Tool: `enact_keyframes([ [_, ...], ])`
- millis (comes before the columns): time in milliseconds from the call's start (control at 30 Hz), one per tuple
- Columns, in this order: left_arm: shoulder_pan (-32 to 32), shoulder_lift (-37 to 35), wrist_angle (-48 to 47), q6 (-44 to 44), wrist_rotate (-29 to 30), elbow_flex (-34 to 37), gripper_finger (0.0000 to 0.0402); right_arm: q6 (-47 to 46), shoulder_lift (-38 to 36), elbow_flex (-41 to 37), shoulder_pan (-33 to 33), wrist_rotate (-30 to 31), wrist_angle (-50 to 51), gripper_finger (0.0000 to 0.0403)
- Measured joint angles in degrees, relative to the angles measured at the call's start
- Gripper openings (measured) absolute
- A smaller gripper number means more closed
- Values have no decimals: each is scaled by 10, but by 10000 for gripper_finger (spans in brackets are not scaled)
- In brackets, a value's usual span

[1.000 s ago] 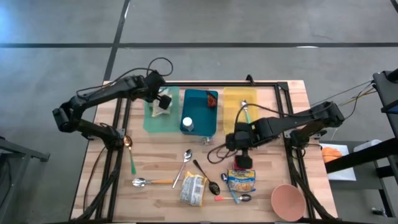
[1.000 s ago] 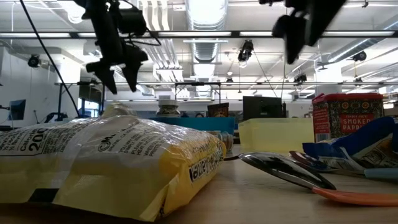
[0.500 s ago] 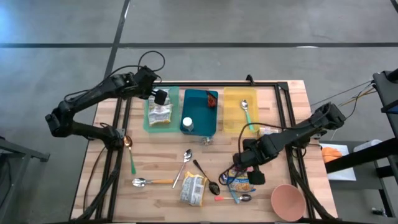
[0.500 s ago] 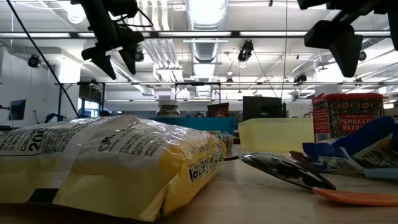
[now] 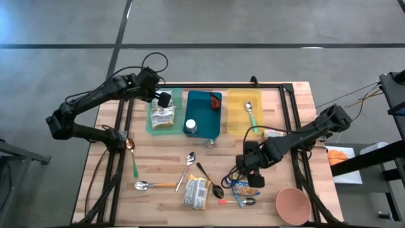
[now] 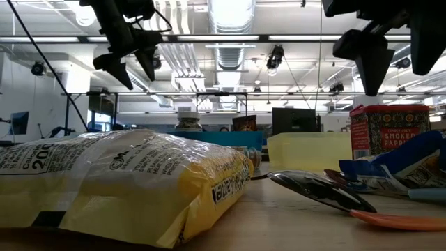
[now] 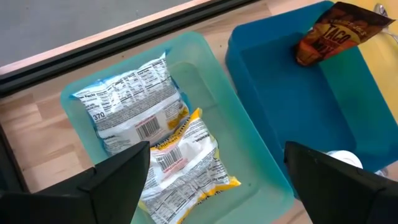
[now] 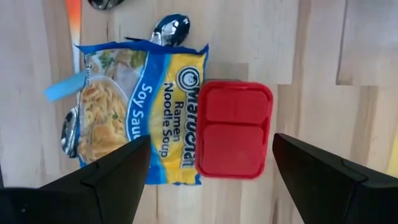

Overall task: Pick & Place Food Item
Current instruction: Put the red seasoning can into the blue bin

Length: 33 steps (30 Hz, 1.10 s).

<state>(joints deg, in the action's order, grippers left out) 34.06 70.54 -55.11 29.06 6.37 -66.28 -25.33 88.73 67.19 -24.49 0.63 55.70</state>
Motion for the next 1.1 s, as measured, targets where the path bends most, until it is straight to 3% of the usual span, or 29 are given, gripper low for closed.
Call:
enact_keyframes([
  [567, 0, 0, 0, 0, -5, 0, 373, 8, 2, -85, 29, 10, -100, 334],
  [1100, 0, 0, 0, -3, -17, 1, 373, -28, 0, -88, 28, 24, -107, 334],
])
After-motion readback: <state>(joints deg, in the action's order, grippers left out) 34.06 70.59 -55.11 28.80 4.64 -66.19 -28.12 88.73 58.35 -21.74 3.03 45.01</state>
